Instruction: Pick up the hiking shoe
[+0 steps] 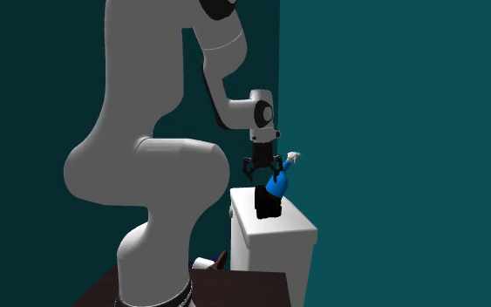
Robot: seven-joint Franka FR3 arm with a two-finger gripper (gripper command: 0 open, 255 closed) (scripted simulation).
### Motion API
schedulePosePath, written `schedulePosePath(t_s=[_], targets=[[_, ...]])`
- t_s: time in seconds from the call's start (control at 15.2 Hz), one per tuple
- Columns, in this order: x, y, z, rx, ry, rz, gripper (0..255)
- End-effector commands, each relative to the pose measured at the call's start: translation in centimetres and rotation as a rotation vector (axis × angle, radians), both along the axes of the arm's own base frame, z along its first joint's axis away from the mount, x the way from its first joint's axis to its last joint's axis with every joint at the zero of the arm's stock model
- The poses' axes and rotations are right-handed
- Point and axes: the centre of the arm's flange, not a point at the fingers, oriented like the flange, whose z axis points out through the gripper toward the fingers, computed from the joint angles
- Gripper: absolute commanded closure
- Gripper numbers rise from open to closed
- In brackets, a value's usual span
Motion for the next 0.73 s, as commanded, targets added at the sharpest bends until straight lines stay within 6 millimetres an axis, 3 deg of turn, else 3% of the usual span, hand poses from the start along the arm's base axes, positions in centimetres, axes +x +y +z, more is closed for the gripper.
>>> schedulePosePath(t_s=[0.0, 0.46, 0.53, 0.66], targets=[[0.3, -0.2, -1.0, -0.001, -0.004, 0.005, 0], [0.3, -0.2, -4.0, -0.001, -0.004, 0.005, 0], [0.3, -0.2, -4.0, -0.001, -0.004, 0.005, 255], [0.3, -0.2, -4.0, -0.001, -0.004, 0.005, 255]])
